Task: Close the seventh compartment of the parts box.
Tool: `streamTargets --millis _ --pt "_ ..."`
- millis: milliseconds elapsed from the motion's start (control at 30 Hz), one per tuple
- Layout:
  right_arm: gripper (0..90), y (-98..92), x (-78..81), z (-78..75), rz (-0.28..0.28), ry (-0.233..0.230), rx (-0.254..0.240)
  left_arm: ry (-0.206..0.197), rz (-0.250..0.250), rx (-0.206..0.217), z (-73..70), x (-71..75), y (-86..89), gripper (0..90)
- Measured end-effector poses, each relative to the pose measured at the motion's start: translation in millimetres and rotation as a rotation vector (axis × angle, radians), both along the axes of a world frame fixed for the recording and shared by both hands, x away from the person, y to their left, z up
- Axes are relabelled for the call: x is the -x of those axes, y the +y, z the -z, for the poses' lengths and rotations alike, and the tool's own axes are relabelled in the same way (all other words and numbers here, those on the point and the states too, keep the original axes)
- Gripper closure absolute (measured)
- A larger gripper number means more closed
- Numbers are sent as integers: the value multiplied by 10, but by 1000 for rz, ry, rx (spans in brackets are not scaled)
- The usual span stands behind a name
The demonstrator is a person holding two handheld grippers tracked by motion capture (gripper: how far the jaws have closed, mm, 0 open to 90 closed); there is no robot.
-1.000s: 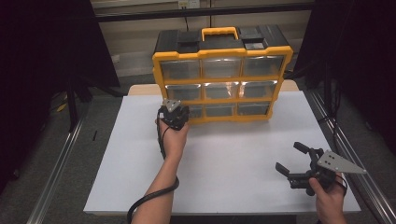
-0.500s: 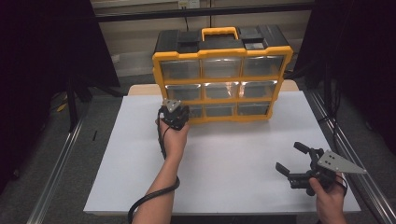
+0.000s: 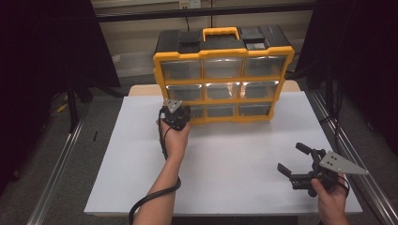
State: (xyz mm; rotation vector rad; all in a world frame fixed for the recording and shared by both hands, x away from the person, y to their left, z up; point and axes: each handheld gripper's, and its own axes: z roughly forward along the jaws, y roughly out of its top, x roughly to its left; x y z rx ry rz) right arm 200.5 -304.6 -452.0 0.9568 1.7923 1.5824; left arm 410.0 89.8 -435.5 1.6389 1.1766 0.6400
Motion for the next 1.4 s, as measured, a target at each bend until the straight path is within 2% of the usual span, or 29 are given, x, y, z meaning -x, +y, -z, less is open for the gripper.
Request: streamTargets --millis 200,500,733,967,1000,1400 --pt "0 5 6 2 1 4 -1 3 6 4 21 15 6 835" --pt "0 1 1 7 6 3 -6 8 40 16 69 62 21 685" --pt "0 14 11 -5 6 3 -4 19 71 54 84 135 34 557" --pt "0 10 22 -7 4 1 1 3 117 92 60 240 69 438" --pt "0 7 24 -6 3 3 3 -5 115 111 57 254 67 425" --pt "0 1 33 -6 9 2 7 -20 176 143 78 437 153 277"
